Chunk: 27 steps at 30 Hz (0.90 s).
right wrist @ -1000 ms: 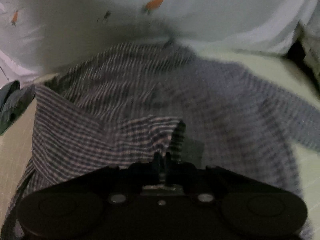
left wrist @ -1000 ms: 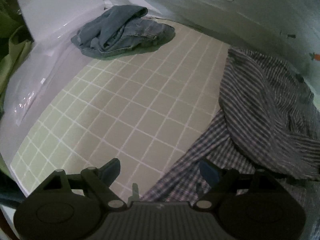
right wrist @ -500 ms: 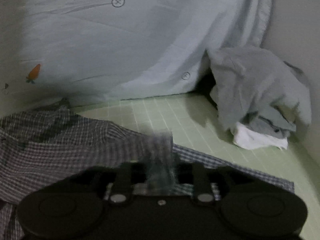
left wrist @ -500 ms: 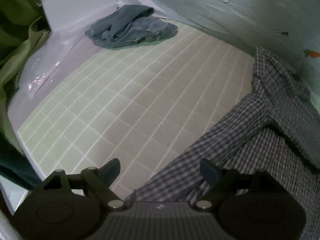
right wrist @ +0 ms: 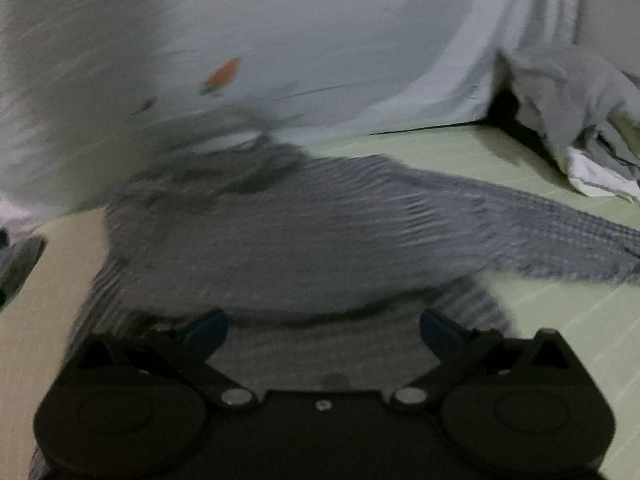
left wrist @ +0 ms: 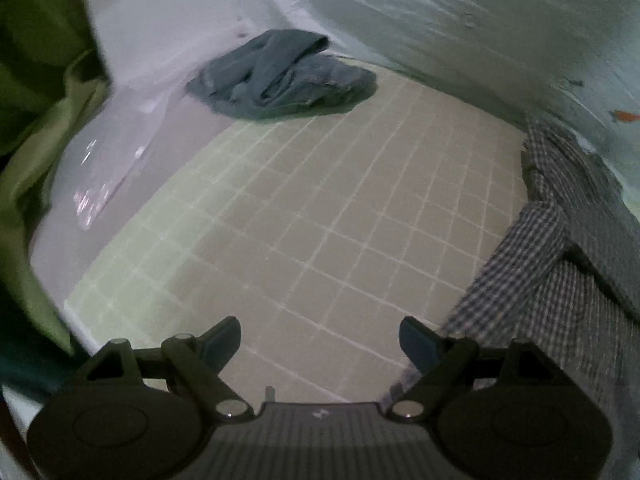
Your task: Fold clothes
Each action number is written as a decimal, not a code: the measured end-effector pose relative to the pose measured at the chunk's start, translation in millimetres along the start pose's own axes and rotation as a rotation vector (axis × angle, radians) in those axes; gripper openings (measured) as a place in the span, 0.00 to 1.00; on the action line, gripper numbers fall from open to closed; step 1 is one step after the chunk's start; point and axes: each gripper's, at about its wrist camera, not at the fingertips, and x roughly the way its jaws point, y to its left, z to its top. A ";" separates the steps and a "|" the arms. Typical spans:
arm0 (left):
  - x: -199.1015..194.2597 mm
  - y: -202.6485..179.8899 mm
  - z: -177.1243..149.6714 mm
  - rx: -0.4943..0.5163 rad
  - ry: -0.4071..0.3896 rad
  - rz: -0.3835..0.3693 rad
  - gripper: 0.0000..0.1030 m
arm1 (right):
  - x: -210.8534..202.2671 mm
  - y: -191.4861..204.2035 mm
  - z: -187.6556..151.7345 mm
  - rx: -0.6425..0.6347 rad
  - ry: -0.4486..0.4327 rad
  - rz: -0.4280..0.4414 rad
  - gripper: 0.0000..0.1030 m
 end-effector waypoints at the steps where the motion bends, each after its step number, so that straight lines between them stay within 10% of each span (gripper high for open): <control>1: 4.3 10.0 2.0 0.038 -0.003 -0.019 0.84 | -5.5 16.8 -10.3 -0.002 0.001 -0.004 1.00; 9: 26.1 91.3 12.7 0.295 -0.014 -0.168 0.84 | -53.8 127.3 -102.9 0.123 0.084 -0.035 0.99; 17: 27.8 137.9 14.6 0.412 0.013 -0.244 0.84 | -87.3 191.7 -159.3 0.203 0.149 -0.016 0.76; 21: 31.0 151.5 14.5 0.439 0.017 -0.258 0.84 | -88.4 210.5 -172.7 0.185 0.162 -0.018 0.58; 25: 31.9 162.3 16.2 0.432 0.026 -0.266 0.84 | -86.9 218.0 -169.7 0.156 0.170 -0.019 0.10; 27: 33.2 165.7 18.5 0.417 0.028 -0.270 0.84 | -89.3 219.0 -165.8 0.136 0.163 -0.014 0.04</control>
